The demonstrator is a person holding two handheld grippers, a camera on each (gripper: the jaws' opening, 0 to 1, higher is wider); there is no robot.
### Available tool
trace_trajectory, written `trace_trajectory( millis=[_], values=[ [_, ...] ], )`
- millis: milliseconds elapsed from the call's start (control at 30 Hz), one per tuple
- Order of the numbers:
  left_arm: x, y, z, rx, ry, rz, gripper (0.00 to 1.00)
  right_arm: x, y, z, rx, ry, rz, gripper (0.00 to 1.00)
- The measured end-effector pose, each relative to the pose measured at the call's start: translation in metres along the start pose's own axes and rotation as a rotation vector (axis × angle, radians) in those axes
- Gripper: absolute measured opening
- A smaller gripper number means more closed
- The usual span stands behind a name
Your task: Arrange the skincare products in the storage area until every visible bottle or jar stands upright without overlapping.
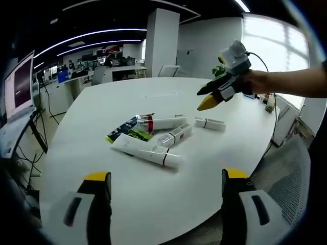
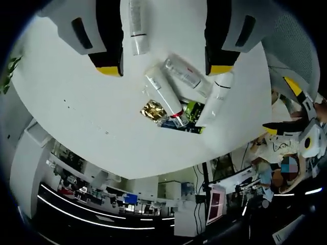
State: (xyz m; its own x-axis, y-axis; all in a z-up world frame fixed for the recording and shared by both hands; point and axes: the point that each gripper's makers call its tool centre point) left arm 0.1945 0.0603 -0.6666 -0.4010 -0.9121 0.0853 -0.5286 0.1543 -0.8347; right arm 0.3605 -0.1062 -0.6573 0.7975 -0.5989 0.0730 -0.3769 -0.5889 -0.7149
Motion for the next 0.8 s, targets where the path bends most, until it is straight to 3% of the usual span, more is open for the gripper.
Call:
trace_trajectory(
  millis=[600,800],
  values=[
    [0.001,0.004,0.001,-0.021,0.003,-0.008,0.84,-0.002,0.000,0.056,-0.093,-0.089,-0.099,0.57],
    [0.000,0.005,0.001,-0.024,0.005,-0.015,0.84,-0.012,-0.001,0.071,-0.138,-0.139,-0.111,0.56]
  ],
)
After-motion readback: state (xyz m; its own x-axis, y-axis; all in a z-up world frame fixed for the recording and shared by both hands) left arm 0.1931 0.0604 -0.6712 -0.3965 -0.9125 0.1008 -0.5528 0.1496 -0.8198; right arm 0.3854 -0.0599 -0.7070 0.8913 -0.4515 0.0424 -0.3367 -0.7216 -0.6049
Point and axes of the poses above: the point that each gripper's makers call its tool centre point, and the gripper's own axes: z roughly forward along the fingers, x roughly to its right, y roughly out of its underside
